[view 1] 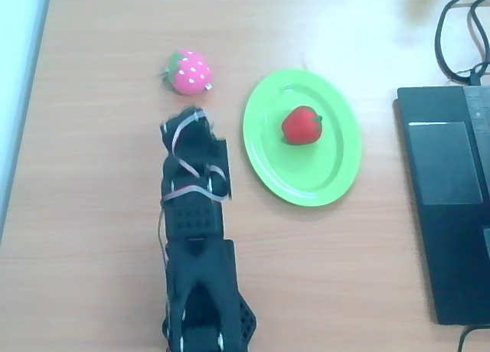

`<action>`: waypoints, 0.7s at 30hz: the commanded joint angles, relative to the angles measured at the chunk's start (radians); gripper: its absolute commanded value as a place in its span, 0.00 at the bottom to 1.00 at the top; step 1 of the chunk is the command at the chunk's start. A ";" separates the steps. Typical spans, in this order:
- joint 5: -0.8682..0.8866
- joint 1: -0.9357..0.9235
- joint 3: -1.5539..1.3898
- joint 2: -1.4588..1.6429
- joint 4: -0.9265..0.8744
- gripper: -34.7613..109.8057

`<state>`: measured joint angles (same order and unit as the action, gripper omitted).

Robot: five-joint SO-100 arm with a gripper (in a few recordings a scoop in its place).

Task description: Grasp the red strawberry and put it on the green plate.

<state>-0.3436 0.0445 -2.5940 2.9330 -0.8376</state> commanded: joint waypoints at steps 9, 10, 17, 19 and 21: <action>0.041 0.087 -0.379 0.336 0.014 0.19; 0.044 0.094 -0.399 0.356 0.012 0.18; 0.176 0.086 -0.445 0.362 -0.097 0.20; 0.213 0.078 -0.449 0.362 -0.147 0.20; 0.232 0.075 -0.456 0.362 -0.189 0.20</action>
<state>-0.1289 0.1166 -3.0296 3.2735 -0.9695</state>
